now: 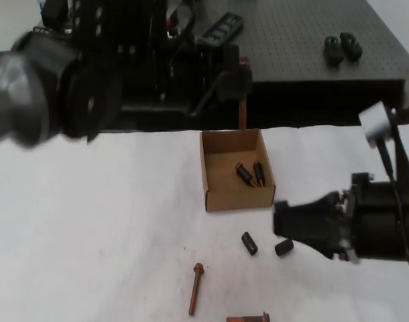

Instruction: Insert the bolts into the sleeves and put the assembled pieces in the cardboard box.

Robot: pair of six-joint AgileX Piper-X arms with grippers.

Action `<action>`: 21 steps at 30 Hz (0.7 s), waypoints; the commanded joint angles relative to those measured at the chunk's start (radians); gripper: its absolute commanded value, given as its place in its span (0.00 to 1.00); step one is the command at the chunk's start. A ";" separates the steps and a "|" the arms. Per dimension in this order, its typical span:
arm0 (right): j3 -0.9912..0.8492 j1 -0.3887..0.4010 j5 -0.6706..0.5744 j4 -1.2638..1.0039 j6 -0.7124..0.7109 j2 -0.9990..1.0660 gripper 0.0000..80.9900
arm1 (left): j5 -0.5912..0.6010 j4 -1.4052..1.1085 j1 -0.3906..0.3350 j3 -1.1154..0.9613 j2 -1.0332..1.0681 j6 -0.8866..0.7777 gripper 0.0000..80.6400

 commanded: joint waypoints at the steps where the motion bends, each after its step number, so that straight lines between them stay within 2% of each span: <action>1: 0.040 0.160 0.036 -0.394 0.189 -0.001 0.03 | 0.015 -0.041 0.002 0.000 -0.016 -0.022 0.01; 8: 0.040 0.161 0.000 -0.554 0.260 0.103 0.03 | 0.110 -0.082 0.002 0.000 -0.015 -0.033 0.01; 12: 0.040 0.161 0.005 -0.652 0.260 0.151 0.03 | 0.112 -0.080 0.002 0.003 -0.015 -0.033 0.01; 21: 0.029 0.161 0.030 -0.695 0.256 0.192 0.03 | 0.139 -0.080 0.002 0.003 -0.015 -0.033 0.01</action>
